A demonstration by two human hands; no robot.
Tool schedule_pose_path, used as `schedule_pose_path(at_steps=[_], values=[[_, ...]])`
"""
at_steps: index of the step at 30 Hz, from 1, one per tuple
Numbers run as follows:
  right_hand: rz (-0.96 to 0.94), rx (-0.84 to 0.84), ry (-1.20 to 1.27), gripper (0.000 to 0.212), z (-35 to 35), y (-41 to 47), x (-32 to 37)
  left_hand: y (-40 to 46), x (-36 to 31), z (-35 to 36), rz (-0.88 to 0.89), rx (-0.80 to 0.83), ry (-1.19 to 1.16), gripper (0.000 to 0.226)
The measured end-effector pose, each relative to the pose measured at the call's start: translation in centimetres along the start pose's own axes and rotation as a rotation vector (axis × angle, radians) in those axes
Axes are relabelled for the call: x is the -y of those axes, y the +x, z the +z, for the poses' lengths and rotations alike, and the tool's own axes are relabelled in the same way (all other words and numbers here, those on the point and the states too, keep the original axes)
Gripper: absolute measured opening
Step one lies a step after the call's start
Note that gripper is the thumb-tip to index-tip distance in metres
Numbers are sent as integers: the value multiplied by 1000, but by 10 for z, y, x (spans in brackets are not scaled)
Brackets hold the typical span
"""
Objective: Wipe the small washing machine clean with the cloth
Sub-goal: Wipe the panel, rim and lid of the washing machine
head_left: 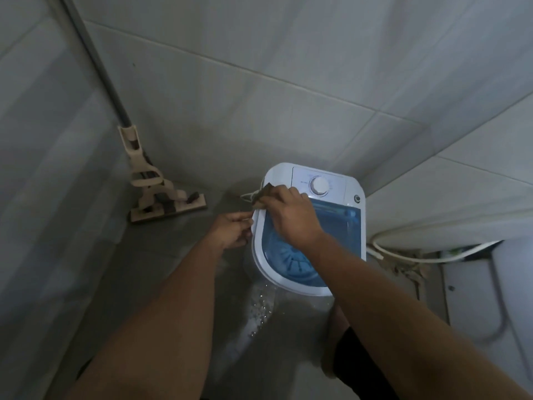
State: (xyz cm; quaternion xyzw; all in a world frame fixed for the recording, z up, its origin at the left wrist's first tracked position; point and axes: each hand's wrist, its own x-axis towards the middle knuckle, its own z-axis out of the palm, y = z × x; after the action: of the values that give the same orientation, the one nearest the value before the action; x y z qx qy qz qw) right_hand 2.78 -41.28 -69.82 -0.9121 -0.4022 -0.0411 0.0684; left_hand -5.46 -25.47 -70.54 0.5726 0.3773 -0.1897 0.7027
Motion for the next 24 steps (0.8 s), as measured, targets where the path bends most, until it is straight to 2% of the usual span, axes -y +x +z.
schedule_pose_path(at_steps=[5,11,13,14,16,21,24], values=[[-116,41,49,41,-3,-49,14,1,1,-1,1,28,-5,32],[-641,151,-57,25,-3,-112,32,0,2,-1,18,17,-8,31],[-740,161,-31,23,-10,-112,28,-1,2,-1,16,13,-11,30],[-732,148,1,23,-14,-104,24,-1,1,-1,13,14,-12,31],[-586,95,54,27,-21,-77,12,0,0,-1,14,24,-23,31],[5,-59,107,31,-22,-15,-9,4,1,-5,-3,15,23,30],[102,-20,123,33,-4,-23,2,5,2,-5,1,20,31,32]])
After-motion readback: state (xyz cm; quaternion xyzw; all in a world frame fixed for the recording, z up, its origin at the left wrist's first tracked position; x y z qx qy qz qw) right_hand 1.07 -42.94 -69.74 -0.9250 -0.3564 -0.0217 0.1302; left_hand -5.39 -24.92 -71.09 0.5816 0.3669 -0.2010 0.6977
